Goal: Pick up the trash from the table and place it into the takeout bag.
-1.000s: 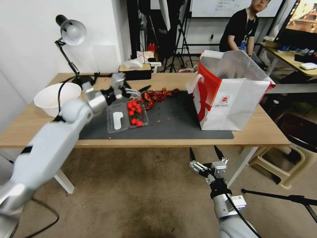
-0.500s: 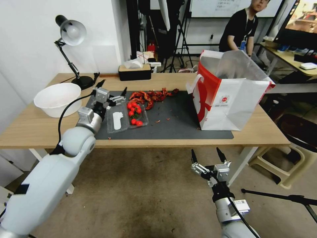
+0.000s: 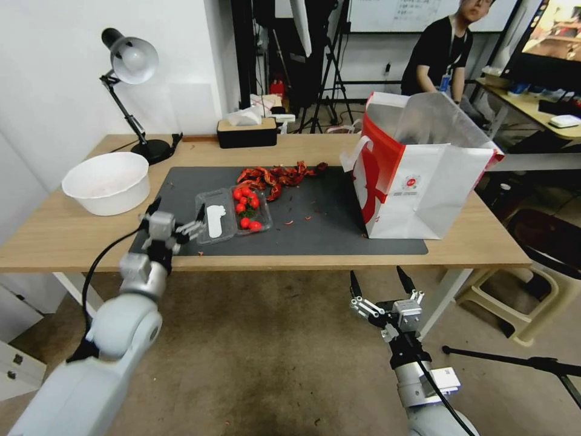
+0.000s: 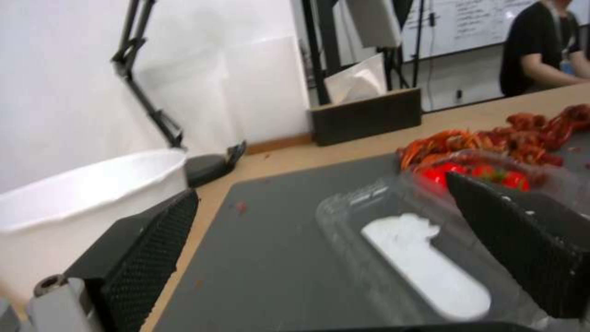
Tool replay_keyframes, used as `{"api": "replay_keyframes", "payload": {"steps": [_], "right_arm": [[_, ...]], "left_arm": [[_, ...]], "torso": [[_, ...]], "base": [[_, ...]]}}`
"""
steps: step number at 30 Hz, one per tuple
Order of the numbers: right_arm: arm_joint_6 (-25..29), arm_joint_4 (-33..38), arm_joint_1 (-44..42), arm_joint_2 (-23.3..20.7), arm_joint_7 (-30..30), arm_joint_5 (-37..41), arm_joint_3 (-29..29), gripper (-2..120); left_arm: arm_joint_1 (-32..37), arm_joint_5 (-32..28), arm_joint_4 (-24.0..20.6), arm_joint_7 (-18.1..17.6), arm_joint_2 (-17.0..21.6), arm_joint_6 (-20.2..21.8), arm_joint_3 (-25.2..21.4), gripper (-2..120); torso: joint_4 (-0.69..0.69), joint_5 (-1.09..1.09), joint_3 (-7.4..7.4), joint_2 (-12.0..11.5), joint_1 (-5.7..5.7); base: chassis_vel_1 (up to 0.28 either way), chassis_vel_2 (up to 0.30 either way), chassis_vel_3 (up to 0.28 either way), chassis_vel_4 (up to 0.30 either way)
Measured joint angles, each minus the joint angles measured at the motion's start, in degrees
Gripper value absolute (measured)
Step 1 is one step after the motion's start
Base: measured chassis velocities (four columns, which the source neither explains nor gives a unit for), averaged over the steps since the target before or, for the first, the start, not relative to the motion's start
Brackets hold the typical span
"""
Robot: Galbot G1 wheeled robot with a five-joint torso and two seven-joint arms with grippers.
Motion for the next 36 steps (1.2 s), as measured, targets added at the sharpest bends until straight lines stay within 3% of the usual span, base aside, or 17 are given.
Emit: {"api": "replay_keyframes", "payload": {"steps": [12,20,24,28,36], "right_arm": [[0.2,0.2,-0.2,-0.1,0.1,0.4,-0.1,100],[0.9,0.6,-1.7,0.8,0.0,-0.5,1.0,100],[1.3,1.0,-2.6,1.4,0.0,-0.8,1.5,100],[2.1,0.6,-2.0,2.1,-0.2,-0.7,1.6,100],[2.2,0.2,-1.8,2.6,0.2,-0.4,1.5,100]], "left_arm": [[13.9,3.7,-4.8,-1.7,-5.5,-4.3,-7.6,100],[20.8,6.4,-7.2,-1.8,-9.7,-6.2,-9.1,100],[25.8,5.4,-7.1,-0.5,-10.2,-10.2,-10.0,100],[29.2,4.2,-6.5,3.2,-12.0,-14.3,-10.3,100],[29.6,5.6,-6.1,3.5,-13.5,-14.9,-9.0,100]], "torso": [[-0.02,0.03,0.00,0.0,0.00],[-0.03,0.00,0.00,0.0,0.00],[-0.02,0.02,0.00,0.0,-0.01],[-0.01,0.02,0.00,0.0,0.00],[-0.02,0.02,0.00,0.0,0.00]], "base": [[0.000,0.000,0.000,0.000],[0.000,0.000,0.000,0.000],[0.000,0.000,0.000,0.000],[0.000,0.000,0.000,0.000],[0.000,0.000,0.000,0.000]]}}
